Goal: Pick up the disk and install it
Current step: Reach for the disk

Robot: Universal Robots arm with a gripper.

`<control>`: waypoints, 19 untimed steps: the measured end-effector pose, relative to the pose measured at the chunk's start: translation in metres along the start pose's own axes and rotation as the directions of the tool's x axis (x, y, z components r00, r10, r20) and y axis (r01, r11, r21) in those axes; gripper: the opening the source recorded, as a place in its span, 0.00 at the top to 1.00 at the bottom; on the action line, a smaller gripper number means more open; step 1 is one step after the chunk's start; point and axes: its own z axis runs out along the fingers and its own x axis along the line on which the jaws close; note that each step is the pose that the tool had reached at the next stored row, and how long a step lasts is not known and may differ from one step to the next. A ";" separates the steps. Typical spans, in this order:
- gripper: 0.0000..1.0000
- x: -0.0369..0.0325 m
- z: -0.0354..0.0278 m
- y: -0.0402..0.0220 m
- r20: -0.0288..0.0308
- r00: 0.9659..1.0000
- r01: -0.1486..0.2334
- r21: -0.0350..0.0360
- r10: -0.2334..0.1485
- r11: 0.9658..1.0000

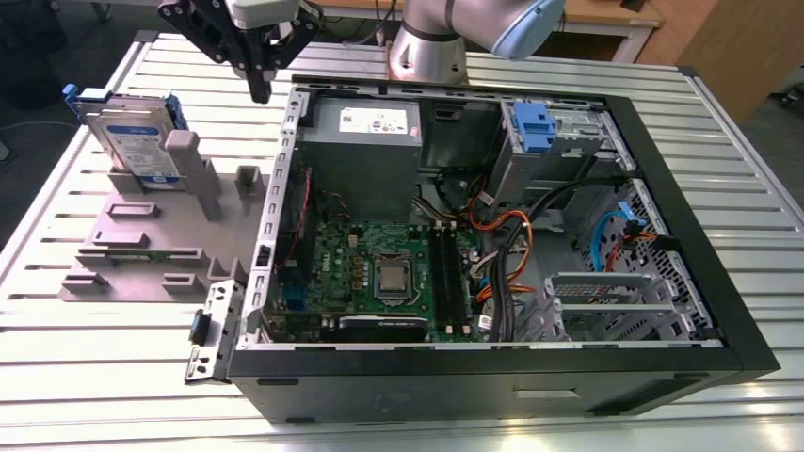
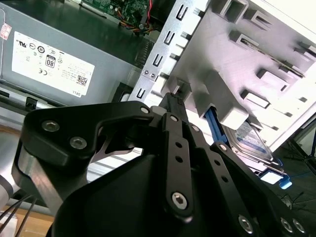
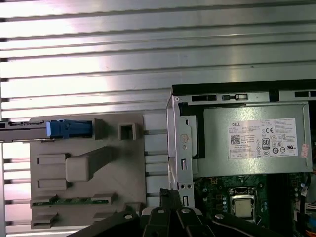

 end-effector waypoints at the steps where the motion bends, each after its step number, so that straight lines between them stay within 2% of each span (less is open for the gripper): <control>1: 0.89 0.0002 0.0001 0.0000 -0.001 1.000 0.000 0.000 0.000 1.000; 19: 0.89 0.0007 0.0012 -0.0001 -0.010 1.000 -0.001 0.001 0.001 1.000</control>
